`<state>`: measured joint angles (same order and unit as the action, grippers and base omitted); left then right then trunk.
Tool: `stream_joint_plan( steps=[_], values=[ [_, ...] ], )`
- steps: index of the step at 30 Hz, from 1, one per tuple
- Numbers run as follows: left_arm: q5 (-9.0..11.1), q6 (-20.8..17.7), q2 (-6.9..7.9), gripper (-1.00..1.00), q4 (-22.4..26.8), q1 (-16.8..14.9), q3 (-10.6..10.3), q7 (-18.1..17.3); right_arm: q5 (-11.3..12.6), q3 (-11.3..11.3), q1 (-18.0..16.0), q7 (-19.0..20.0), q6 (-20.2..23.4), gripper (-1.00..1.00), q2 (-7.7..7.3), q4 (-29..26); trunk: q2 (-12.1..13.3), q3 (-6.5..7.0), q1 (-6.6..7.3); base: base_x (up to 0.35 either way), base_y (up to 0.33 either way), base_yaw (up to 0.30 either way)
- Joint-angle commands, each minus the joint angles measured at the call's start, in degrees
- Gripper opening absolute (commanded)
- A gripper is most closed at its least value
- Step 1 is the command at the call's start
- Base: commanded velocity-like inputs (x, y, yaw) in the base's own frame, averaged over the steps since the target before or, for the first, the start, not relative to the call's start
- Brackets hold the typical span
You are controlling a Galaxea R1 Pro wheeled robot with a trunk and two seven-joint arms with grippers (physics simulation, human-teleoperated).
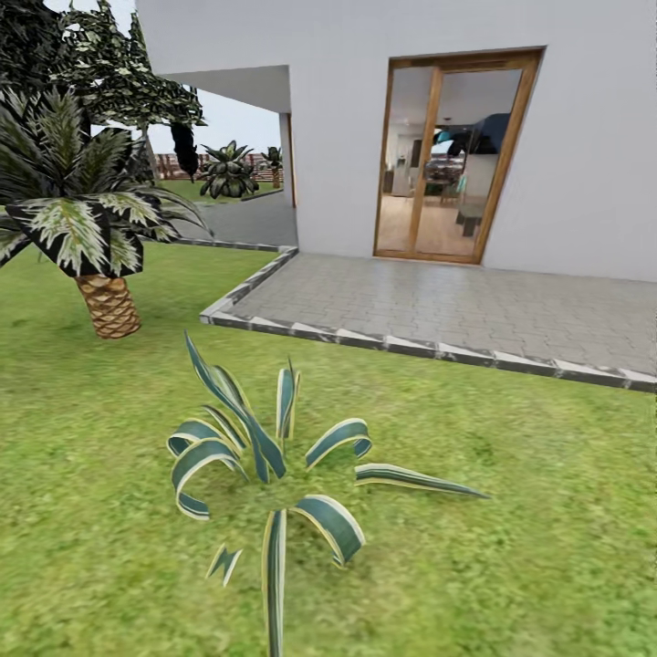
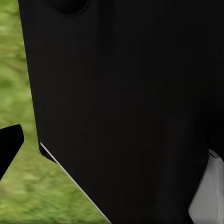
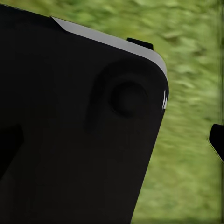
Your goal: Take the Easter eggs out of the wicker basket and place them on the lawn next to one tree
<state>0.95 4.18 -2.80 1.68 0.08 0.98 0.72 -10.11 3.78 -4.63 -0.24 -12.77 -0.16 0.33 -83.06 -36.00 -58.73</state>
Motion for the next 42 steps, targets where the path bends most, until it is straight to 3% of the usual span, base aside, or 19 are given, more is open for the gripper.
stream_joint_plan(
  steps=[1, 42],
  values=[
    [0.10, 0.13, -0.01, 1.00, 0.05, 0.01, 0.08, 0.07, -0.09, 0.35, -0.03, -0.02, -0.15, 1.00, -0.01, 0.03, -0.02, -0.04, 0.00, 0.000, -0.219, 0.000],
    [0.10, 0.13, -0.01, 1.00, 0.05, 0.00, 0.08, 0.07, 0.11, 0.53, -0.03, -0.02, 0.01, 1.00, -0.01, 0.20, -0.02, -0.04, 0.00, 0.000, -0.216, 0.000]
  ],
)
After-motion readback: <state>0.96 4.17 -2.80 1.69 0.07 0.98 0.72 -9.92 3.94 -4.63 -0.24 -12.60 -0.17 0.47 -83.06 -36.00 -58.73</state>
